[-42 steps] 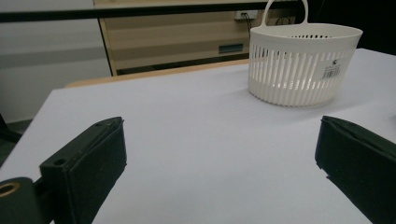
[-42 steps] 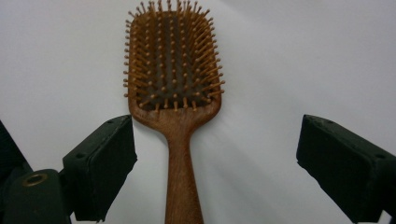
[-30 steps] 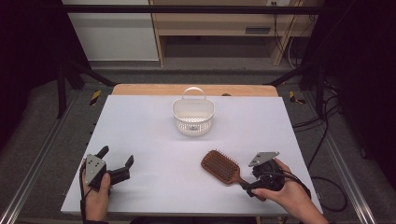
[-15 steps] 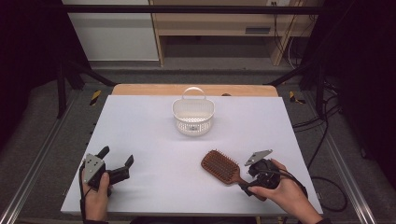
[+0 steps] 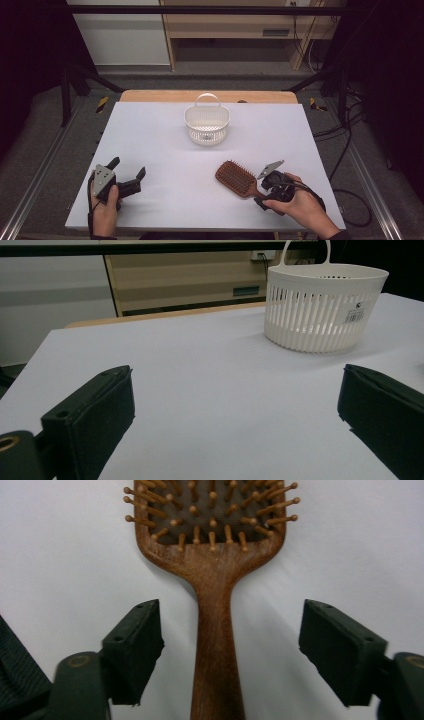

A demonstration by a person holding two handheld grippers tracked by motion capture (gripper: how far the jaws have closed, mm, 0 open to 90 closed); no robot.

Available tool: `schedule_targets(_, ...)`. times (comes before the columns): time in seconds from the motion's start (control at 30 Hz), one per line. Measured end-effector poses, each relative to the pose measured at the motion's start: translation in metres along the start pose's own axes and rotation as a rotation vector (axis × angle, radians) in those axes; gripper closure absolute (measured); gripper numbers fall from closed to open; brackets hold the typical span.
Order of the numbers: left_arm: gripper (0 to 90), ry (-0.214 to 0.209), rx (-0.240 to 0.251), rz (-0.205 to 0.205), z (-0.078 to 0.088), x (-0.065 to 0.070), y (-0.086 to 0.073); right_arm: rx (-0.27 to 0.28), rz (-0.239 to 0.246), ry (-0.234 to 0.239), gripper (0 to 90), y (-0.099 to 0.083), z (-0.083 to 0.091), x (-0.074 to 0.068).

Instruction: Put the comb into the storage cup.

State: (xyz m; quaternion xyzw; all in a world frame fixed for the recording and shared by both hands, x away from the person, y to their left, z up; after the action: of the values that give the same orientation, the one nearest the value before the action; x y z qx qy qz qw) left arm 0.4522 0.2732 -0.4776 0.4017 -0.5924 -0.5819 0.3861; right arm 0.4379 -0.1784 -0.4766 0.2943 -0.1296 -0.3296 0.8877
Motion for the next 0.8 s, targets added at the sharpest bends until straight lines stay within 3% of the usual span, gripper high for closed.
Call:
schedule_targets(0.5, 1.7, -0.013, -0.005, -0.005, -0.001, 0.003, 0.000, -0.101, -0.001, 0.036, 51.8, 0.006, -0.017, -0.005)
schedule_targets(0.8, 1.7, -0.016, -0.007, -0.008, -0.001, 0.003, 0.000, -0.126, 0.016, 0.043, 62.3, 0.009, -0.020, -0.006)
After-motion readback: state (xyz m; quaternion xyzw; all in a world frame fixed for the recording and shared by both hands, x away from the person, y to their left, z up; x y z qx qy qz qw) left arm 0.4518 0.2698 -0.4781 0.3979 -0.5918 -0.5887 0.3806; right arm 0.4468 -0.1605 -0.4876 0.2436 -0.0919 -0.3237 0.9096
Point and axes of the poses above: each handheld gripper's, and its own axes: z roughly backward along the jaws, y roughly out of its top, x roughly to its right, the point moved 4 cm from there along -z, roughly forward along the jaws, and after that the axes turned 13 degrees about x, right-handed, at the moved point
